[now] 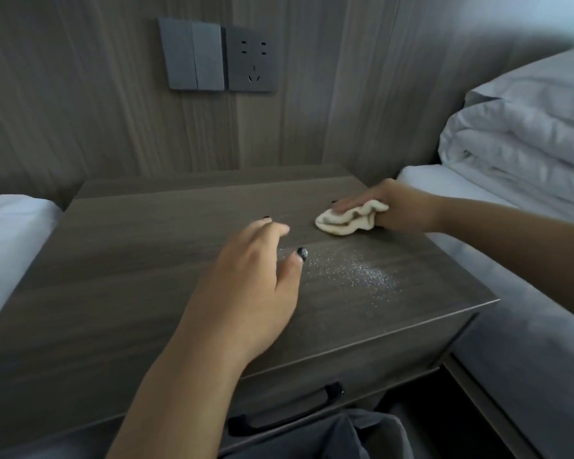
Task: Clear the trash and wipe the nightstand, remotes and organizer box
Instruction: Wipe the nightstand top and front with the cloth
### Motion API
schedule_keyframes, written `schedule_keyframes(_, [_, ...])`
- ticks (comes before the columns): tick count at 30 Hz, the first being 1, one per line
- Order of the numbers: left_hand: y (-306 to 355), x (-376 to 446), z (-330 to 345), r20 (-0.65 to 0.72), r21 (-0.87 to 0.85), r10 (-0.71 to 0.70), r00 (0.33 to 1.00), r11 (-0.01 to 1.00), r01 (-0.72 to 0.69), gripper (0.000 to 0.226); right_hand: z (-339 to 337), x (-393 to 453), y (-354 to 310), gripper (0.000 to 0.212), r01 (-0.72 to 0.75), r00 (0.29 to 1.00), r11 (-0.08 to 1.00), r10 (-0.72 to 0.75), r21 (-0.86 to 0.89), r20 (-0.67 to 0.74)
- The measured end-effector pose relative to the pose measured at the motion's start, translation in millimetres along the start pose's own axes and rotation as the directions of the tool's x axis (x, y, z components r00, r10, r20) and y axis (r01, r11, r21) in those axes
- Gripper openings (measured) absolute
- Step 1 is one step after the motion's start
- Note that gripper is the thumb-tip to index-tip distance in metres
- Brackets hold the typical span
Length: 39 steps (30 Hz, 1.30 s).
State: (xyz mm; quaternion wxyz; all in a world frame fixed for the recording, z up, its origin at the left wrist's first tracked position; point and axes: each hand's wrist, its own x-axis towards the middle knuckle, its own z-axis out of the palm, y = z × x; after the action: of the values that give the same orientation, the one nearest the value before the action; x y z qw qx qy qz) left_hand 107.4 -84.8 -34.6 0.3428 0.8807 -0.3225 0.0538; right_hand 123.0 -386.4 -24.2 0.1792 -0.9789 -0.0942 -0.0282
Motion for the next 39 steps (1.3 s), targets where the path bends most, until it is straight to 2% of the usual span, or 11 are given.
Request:
schedule_keyframes(4, [6,-8,12,-0.020,0.042,0.056,0.998,0.998,-0.055,0.047,-13,44,24,0.029,-0.129,0.974,0.991,0.135,0.042,-0.182])
schedule_keyframes(7, [2,-11,22,-0.086,0.105,0.113,0.990,0.989,-0.104,0.050,-7,95,47,0.032,-0.363,0.924,0.929,0.349,-0.073,-0.153])
schedule_keyframes(9, [-1,-10,21,-0.140,0.124,0.131,0.981,0.986,-0.114,0.052,1,116,59,0.033,-0.432,0.897,0.895,0.414,-0.110,-0.155])
schedule_keyframes(14, [-1,-10,17,-0.238,0.098,0.138,0.961,0.988,-0.118,0.044,1,87,52,0.035,-0.431,0.900,0.895,0.418,-0.117,-0.121])
schedule_keyframes(22, [31,-27,38,-0.115,0.045,0.229,0.967,0.973,-0.225,0.050,9,-45,-11,0.044,-0.267,0.963,0.963,0.265,-0.025,-0.046])
schedule_keyframes(25, [46,-43,40,-0.088,0.051,0.264,0.960,0.964,-0.261,0.047,5,-70,-30,0.042,-0.330,0.939,0.941,0.335,0.067,-0.076])
schedule_keyframes(29, [56,-84,36,-0.080,0.021,0.276,0.958,0.961,-0.276,0.043,5,-82,-68,0.034,-0.484,0.873,0.867,0.487,-0.117,-0.006])
schedule_keyframes(32, [52,-124,36,-0.100,-0.052,0.234,0.967,0.969,-0.240,0.039,1,-92,-93,0.032,-0.526,0.835,0.814,0.549,-0.246,0.032])
schedule_keyframes(34, [49,-152,41,-0.101,-0.116,0.131,0.986,0.983,-0.143,0.033,-6,-95,-96,0.034,-0.518,0.838,0.810,0.545,-0.275,0.030])
schedule_keyframes(37, [50,-177,59,0.096,-0.258,-0.179,0.979,0.946,0.198,0.015,-7,-87,-80,0.037,-0.541,0.834,0.792,0.548,-0.284,-0.062])
schedule_keyframes(39, [44,-183,80,0.257,-0.113,-0.283,0.924,0.941,0.320,0.016,0,-84,-68,0.037,-0.558,0.829,0.792,0.541,-0.246,-0.139])
